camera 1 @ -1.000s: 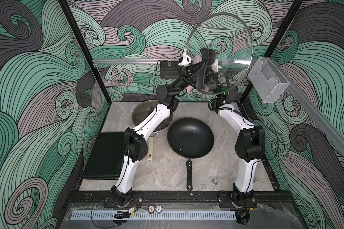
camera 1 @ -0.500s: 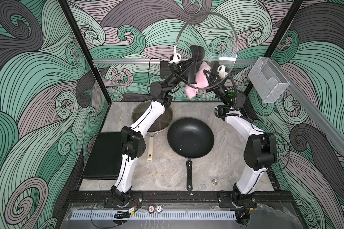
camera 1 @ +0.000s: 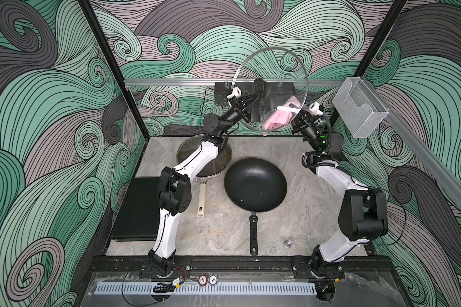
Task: Wipe the pot lid with a cloth
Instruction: Wipe the pot lid.
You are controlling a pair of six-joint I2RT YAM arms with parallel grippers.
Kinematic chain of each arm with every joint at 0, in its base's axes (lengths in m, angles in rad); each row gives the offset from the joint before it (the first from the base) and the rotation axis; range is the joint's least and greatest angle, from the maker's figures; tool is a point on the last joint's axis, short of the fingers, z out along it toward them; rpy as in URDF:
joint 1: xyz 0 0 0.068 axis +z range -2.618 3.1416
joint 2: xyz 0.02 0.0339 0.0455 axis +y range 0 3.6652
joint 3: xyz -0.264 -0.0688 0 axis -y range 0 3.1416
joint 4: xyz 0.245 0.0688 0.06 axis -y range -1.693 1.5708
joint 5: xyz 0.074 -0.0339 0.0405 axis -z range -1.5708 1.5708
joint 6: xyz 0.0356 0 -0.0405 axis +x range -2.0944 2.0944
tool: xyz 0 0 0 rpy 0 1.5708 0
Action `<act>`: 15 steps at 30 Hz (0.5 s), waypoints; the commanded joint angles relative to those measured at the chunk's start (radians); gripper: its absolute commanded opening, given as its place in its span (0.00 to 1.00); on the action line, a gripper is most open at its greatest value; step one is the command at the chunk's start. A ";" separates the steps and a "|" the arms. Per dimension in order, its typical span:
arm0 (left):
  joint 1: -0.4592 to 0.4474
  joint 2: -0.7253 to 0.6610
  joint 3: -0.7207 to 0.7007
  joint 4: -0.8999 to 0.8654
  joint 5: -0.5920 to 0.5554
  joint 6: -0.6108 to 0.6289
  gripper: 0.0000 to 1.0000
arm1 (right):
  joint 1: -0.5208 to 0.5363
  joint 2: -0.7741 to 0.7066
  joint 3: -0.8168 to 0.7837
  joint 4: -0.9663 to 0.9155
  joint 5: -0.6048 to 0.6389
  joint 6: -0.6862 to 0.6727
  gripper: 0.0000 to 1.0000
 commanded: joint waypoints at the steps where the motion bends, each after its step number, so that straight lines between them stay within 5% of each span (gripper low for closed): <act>1: 0.030 -0.173 -0.060 0.044 -0.005 0.143 0.00 | -0.020 -0.160 -0.024 -0.240 -0.035 -0.156 0.00; 9: 0.042 -0.250 -0.218 -0.089 0.008 0.268 0.00 | -0.015 -0.352 0.059 -1.061 0.022 -0.677 0.00; 15: 0.042 -0.348 -0.269 -0.357 0.035 0.491 0.00 | 0.021 -0.406 0.153 -1.373 0.090 -0.889 0.00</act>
